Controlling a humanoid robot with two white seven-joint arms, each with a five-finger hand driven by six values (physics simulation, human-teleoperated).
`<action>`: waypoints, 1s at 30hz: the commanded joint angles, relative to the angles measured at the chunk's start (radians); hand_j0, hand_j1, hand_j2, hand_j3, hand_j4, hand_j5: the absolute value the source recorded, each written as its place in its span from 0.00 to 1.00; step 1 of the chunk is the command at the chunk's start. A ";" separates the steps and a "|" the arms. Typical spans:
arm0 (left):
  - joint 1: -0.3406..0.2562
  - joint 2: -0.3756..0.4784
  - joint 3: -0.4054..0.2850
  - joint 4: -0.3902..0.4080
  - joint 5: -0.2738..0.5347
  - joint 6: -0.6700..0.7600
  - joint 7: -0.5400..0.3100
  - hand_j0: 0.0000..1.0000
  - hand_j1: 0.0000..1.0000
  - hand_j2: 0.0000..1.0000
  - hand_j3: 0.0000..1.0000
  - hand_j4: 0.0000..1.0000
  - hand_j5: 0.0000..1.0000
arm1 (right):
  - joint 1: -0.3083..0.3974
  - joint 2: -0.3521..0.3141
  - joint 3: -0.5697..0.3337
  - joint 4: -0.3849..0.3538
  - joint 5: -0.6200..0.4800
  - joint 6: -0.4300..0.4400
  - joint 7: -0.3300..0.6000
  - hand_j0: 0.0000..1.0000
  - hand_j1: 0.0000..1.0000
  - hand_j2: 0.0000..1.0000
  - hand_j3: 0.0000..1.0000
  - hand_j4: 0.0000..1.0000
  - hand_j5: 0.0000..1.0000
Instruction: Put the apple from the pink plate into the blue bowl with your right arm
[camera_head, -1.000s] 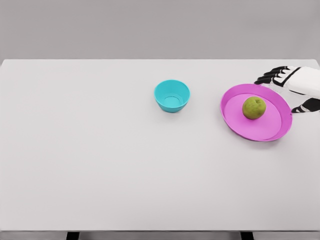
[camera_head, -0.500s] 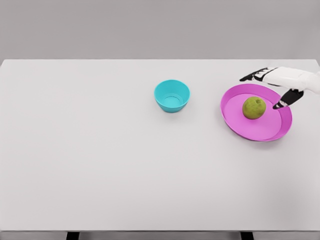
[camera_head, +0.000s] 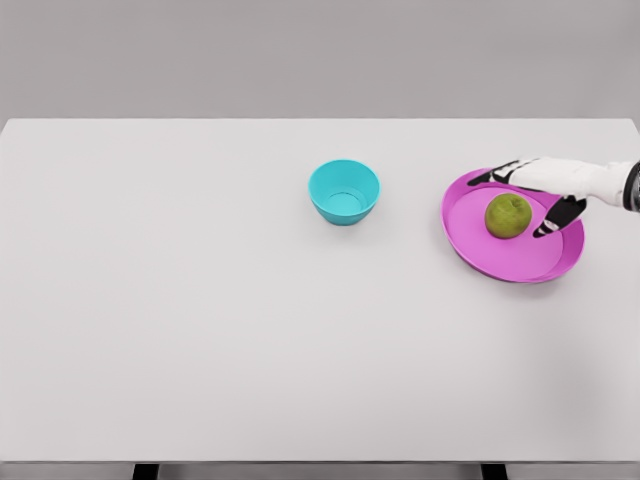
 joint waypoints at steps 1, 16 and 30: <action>0.000 0.000 0.000 0.001 0.000 0.000 0.000 1.00 1.00 1.00 1.00 1.00 1.00 | 0.000 0.009 0.017 0.011 -0.006 0.003 0.000 1.00 1.00 1.00 1.00 1.00 1.00; 0.000 0.000 0.000 0.001 0.000 0.000 0.000 1.00 1.00 1.00 1.00 1.00 1.00 | 0.000 0.015 0.032 0.055 -0.006 0.003 0.000 1.00 1.00 1.00 1.00 1.00 1.00; 0.000 0.000 0.000 -0.001 0.000 0.000 0.000 1.00 1.00 1.00 1.00 1.00 1.00 | 0.000 0.019 0.043 0.055 -0.006 0.003 0.000 0.39 0.39 0.39 0.39 0.39 0.39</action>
